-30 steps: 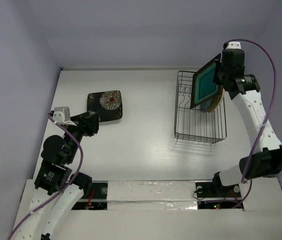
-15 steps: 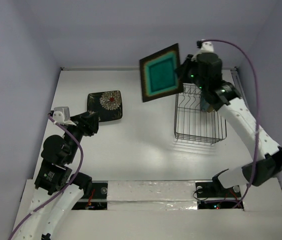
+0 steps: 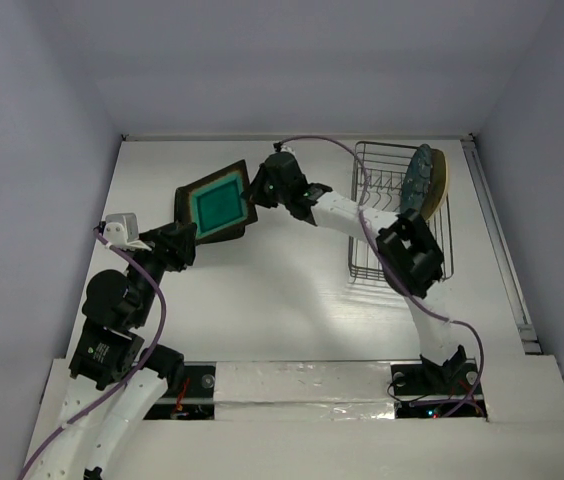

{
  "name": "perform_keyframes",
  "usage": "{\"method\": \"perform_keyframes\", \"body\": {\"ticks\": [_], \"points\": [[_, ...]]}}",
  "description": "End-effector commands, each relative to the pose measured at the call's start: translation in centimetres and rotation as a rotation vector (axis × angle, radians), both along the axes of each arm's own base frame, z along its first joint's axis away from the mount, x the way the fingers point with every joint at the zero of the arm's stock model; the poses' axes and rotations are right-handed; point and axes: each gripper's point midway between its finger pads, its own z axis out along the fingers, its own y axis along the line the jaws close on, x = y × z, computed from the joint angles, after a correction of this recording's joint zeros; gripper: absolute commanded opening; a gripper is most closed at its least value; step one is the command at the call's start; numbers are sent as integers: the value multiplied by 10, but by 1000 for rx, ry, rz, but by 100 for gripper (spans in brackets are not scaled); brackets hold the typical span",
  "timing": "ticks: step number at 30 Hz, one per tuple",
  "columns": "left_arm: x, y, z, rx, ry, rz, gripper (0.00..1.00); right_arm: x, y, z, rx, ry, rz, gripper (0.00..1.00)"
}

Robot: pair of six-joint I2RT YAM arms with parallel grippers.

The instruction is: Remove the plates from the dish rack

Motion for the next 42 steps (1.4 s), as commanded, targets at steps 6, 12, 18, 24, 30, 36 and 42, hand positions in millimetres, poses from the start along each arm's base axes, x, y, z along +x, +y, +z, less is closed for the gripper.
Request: {"method": "perform_keyframes", "body": {"ticks": [6,12,18,24,30,36,42], "points": [[5,-2,8,-6,-30,-1,47,21,57,138,539,-173,9,0],[7,-3,6,-3,-23,-5,47,23,70,95,525,-103,-50,0],[10,-6,3,4,-10,-11,47,16,86,55,490,-18,-33,10],[8,-1,6,1,-19,10,47,13,81,24,430,20,-47,16],[10,-3,4,4,-12,3,47,0,72,9,340,31,-49,69],[8,1,6,1,-20,15,47,4,49,15,158,-38,-84,85],[7,-1,7,-1,-23,6,47,13,22,42,-77,-127,-116,94]]}}
